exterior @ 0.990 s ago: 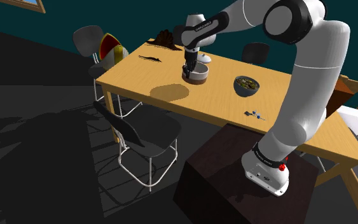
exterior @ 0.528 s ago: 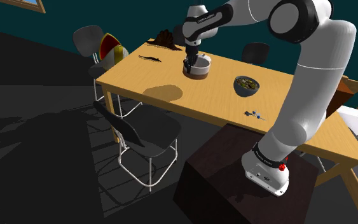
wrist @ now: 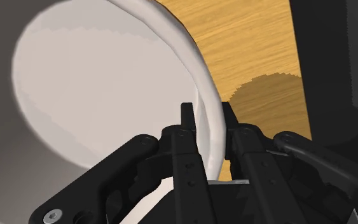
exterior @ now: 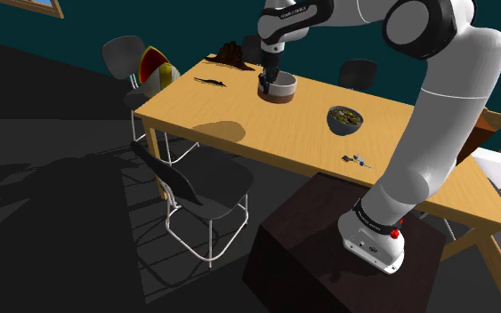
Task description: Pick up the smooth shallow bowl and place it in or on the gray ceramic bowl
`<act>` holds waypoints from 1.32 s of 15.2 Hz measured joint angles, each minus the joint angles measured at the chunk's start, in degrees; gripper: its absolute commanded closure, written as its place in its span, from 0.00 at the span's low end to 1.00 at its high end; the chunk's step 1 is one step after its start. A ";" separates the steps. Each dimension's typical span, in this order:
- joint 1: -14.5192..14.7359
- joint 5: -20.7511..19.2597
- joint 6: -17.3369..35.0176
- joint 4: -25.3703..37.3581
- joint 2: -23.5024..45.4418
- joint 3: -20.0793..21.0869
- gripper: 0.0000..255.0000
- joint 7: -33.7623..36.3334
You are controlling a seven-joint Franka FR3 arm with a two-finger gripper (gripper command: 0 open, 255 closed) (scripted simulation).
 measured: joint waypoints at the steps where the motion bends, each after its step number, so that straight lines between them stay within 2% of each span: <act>1: -0.03 0.00 -0.67 0.50 -0.17 -0.02 1.00 -0.06; 3: -0.27 -0.06 -1.01 0.09 -0.95 -0.19 1.00 -0.48; 7: -2.29 -0.55 0.23 -5.88 -5.83 -1.69 1.00 -3.79; 20: -10.52 -3.36 4.10 -20.36 -17.42 -9.15 1.00 -18.01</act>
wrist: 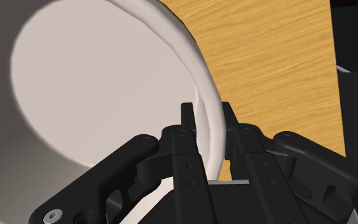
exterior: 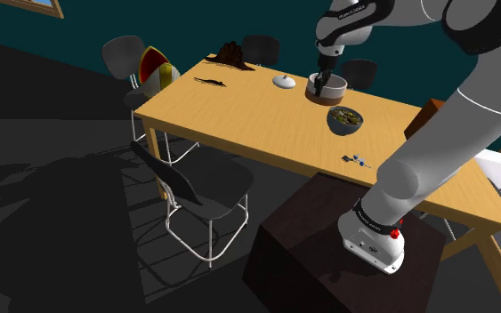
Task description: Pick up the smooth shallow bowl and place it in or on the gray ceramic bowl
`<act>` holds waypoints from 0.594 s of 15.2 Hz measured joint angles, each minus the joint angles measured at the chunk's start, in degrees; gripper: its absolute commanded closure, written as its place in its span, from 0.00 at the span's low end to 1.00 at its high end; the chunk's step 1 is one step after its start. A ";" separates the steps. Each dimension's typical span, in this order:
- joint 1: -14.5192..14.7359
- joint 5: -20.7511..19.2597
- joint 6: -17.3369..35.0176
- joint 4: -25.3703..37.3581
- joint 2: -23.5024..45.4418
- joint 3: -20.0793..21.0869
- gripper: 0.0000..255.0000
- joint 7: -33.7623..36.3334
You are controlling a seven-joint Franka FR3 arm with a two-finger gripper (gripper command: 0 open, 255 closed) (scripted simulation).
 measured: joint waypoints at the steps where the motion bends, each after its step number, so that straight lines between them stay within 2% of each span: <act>1: -0.73 -0.31 -0.08 -0.50 -0.68 -0.74 1.00 -1.32; 9: -5.90 -2.07 0.40 -2.63 -3.26 -6.28 1.00 -11.09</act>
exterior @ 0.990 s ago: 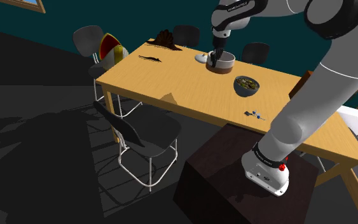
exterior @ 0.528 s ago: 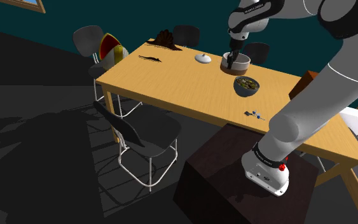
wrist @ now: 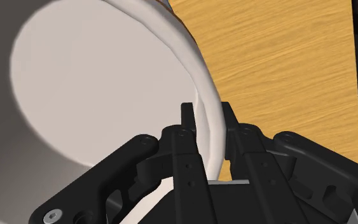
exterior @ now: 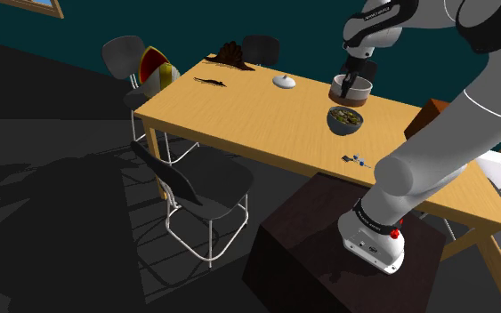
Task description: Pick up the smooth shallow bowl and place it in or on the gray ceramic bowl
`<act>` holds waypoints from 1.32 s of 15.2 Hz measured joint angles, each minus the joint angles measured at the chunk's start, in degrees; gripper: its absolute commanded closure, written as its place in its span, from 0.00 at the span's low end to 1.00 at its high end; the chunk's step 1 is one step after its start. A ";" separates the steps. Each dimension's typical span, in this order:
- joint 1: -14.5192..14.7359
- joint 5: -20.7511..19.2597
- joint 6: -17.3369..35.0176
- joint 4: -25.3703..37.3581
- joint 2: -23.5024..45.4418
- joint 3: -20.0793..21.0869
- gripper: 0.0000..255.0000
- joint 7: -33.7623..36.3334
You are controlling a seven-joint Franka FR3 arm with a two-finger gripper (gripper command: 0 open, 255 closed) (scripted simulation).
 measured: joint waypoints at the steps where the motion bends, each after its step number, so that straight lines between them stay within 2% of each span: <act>1: -0.68 -0.12 0.17 0.02 0.05 -0.78 1.00 -1.39; 5: -2.34 -0.37 1.91 -1.13 0.35 -2.71 1.00 -4.75; 20: -2.76 1.90 12.67 -5.74 6.64 -3.24 1.00 -6.27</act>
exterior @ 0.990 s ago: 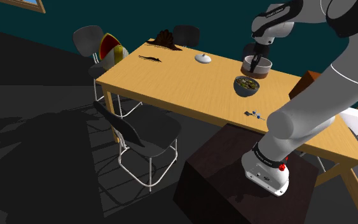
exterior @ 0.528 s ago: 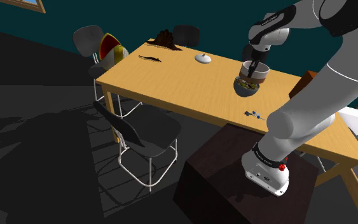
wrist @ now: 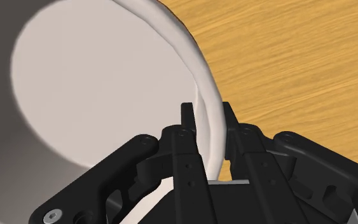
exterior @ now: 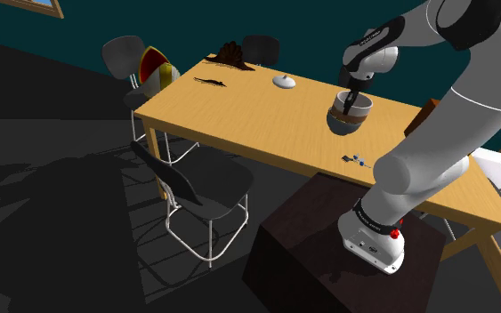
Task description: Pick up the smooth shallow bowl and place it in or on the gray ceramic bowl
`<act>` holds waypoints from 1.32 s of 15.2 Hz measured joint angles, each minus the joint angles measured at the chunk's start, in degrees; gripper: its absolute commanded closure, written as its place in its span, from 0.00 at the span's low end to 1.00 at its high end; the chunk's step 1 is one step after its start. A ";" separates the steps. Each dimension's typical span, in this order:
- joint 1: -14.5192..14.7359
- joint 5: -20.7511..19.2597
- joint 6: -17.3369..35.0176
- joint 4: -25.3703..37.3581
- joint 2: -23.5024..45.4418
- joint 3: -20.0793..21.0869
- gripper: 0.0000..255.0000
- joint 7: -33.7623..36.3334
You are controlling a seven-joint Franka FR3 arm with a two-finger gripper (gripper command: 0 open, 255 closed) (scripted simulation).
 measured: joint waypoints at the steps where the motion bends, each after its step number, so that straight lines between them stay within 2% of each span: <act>1: -0.01 -0.01 0.10 -0.09 -0.05 -0.01 1.00 0.00; 5: -0.01 0.00 0.19 -0.16 -0.05 0.00 1.00 0.02; 6: -0.01 -0.01 0.18 -0.17 -0.06 -0.01 0.00 0.02; 12: -0.02 -0.02 0.18 -0.25 0.08 -0.01 0.00 0.02; 17: 0.44 -1.28 -6.21 2.84 -3.48 0.31 0.00 1.10; 20: 0.46 -1.48 -7.05 3.17 -3.97 0.33 0.00 1.20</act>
